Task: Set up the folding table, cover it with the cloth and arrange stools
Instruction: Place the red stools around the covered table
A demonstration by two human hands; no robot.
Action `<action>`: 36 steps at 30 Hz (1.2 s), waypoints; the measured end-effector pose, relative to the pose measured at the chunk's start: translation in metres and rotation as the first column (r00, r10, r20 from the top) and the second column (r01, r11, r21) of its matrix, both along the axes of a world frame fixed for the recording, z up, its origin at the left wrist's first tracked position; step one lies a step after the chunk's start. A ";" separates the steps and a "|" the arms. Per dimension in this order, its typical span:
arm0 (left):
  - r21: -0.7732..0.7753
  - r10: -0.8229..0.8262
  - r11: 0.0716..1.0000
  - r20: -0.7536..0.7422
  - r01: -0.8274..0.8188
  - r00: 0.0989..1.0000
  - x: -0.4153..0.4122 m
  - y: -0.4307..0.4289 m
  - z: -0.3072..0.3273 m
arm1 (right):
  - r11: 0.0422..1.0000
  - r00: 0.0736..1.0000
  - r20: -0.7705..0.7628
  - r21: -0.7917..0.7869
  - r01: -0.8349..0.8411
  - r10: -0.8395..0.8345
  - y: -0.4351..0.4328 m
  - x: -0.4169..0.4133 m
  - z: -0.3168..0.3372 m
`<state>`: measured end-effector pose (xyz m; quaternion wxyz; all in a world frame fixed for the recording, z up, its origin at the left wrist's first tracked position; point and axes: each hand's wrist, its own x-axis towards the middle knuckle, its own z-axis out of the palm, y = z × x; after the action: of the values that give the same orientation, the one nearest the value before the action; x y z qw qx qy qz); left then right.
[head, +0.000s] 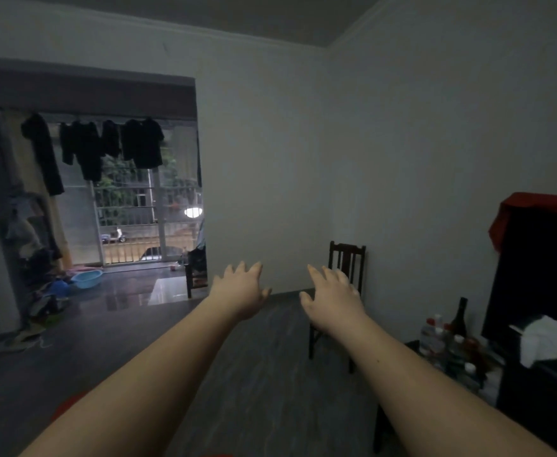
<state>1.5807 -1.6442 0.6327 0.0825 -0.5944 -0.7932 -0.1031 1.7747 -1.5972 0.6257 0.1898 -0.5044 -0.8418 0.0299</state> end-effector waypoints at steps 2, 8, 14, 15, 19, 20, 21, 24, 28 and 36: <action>0.003 -0.015 1.000 -0.002 0.015 1.000 0.007 0.041 0.001 | 1.000 1.000 -0.008 0.009 0.021 -0.021 0.039 0.007 0.001; 0.043 0.015 0.999 -0.026 -0.014 1.000 0.030 0.155 -0.005 | 1.000 1.000 -0.013 0.031 -0.003 0.003 0.160 0.028 -0.002; 0.011 0.123 0.992 0.024 -0.124 0.992 0.026 0.244 -0.009 | 0.995 0.995 0.014 -0.016 -0.102 0.102 0.271 0.029 0.002; 0.016 0.137 0.990 0.013 -0.137 0.990 0.022 0.254 -0.009 | 0.993 0.993 0.022 -0.012 -0.119 0.119 0.286 0.024 0.003; 0.041 0.210 0.977 -0.008 -0.210 0.978 -0.006 0.285 -0.009 | 0.980 0.980 0.032 -0.003 -0.197 0.197 0.333 -0.005 0.002; 0.041 0.227 0.973 -0.004 -0.227 0.974 -0.016 0.292 -0.010 | 0.976 0.976 0.026 -0.006 -0.217 0.217 0.342 -0.015 0.001; 0.037 0.242 0.970 -0.002 -0.242 0.970 -0.026 0.300 -0.012 | 0.972 0.972 0.017 -0.009 -0.234 0.234 0.350 -0.025 -0.002; 0.036 0.285 0.958 0.011 -0.285 0.958 -0.061 0.319 -0.017 | 0.961 0.961 -0.021 -0.008 -0.276 0.276 0.374 -0.067 -0.010; 0.070 0.350 0.934 0.024 -0.351 0.936 -0.122 0.331 -0.019 | 0.934 0.934 -0.011 -0.040 -0.356 0.356 0.400 -0.144 -0.017; 0.096 0.533 0.839 0.048 -0.535 0.845 -0.289 0.324 -0.014 | 0.842 0.842 -0.013 0.032 -0.539 0.539 0.437 -0.327 -0.007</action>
<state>1.2918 -1.3197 0.6183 0.1314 -0.3438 -0.9215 -0.1237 1.4480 -1.1601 0.6188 0.1896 -0.2447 -0.9478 0.0761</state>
